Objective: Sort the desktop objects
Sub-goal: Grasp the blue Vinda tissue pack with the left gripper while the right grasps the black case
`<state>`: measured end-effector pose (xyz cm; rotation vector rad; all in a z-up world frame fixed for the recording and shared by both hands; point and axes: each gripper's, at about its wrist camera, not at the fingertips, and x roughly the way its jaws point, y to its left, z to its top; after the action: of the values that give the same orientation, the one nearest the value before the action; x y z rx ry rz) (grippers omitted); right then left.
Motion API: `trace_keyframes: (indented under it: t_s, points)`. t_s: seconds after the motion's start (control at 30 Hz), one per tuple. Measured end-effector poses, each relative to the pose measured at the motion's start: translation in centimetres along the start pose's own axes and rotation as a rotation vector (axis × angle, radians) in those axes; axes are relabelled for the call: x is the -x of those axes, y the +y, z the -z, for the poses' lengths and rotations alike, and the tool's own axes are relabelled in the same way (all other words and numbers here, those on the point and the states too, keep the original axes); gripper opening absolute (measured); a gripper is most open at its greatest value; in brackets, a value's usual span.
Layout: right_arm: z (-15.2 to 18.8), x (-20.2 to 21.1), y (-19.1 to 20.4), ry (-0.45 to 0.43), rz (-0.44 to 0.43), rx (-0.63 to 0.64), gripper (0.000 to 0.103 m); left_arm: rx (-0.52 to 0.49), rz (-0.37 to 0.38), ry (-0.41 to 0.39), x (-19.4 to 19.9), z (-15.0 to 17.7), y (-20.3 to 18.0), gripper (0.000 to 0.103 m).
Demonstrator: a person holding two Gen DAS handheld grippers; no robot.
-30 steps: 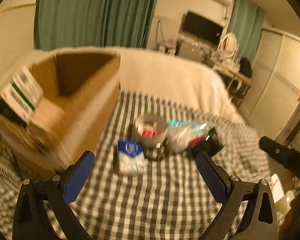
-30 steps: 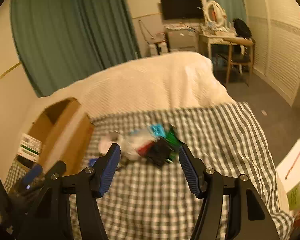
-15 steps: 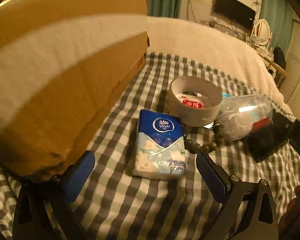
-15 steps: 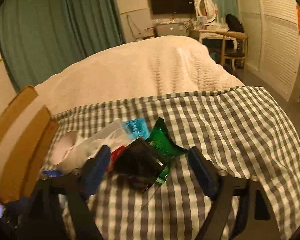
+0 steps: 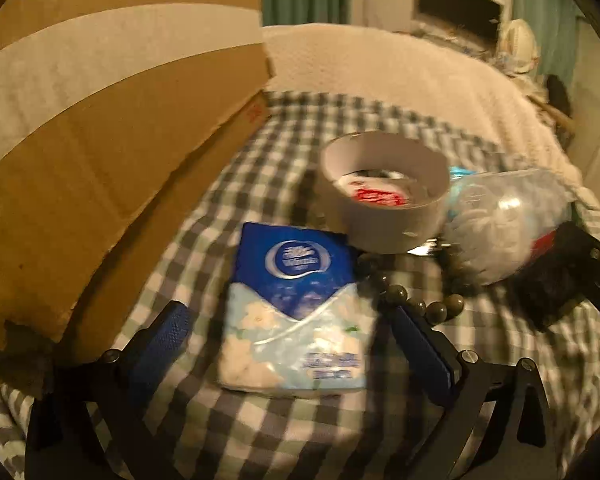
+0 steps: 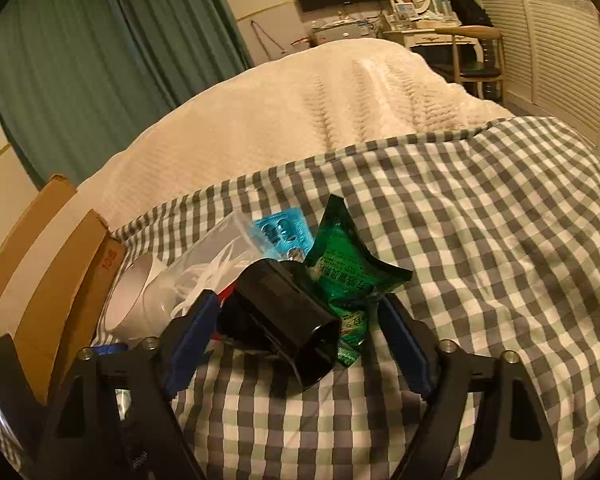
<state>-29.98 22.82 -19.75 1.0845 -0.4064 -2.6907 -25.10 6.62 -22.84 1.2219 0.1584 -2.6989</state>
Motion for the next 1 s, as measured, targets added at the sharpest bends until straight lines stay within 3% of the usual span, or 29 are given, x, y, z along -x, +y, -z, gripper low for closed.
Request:
trace_keyframes:
  t_s: [0.03, 0.1, 0.17, 0.47, 0.67, 0.73, 0.87, 1.0]
  points:
    - [-0.1, 0.4, 0.3, -0.001, 0.007, 0.011, 0.058, -0.002, 0.016, 0.002, 0.1, 0.0, 0.2, 0.096]
    - [-0.1, 0.9, 0.5, -0.001, 0.018, 0.029, 0.058, -0.019, 0.025, 0.009, 0.5, 0.1, 0.4, 0.068]
    - [-0.2, 1.7, 0.3, 0.0, 0.013, 0.019, 0.058, -0.034, 0.031, 0.012, 0.9, 0.3, 0.7, 0.054]
    - [-1.7, 5.4, -0.4, -0.094, 0.026, 0.04, 0.058, -0.024, 0.122, 0.045, 3.4, 0.3, 2.1, 0.051]
    - [-1.6, 7.2, -1.7, -0.086, 0.088, 0.074, 0.058, -0.059, 0.167, 0.047, 6.2, 1.0, 1.3, 0.051]
    - [-0.6, 7.7, -2.0, -0.039, 0.111, 0.078, 0.058, -0.074, 0.188, 0.046, 7.0, 1.2, 0.9, 0.051]
    - [2.0, 9.3, -2.2, 0.07, 0.09, 0.012, 0.058, -0.08, 0.228, 0.003, 9.2, 0.5, 0.7, 0.051]
    - [2.8, 12.7, -0.8, 0.102, 0.08, -0.009, 0.058, -0.035, 0.284, -0.14, 14.3, -1.9, 2.5, 0.051]
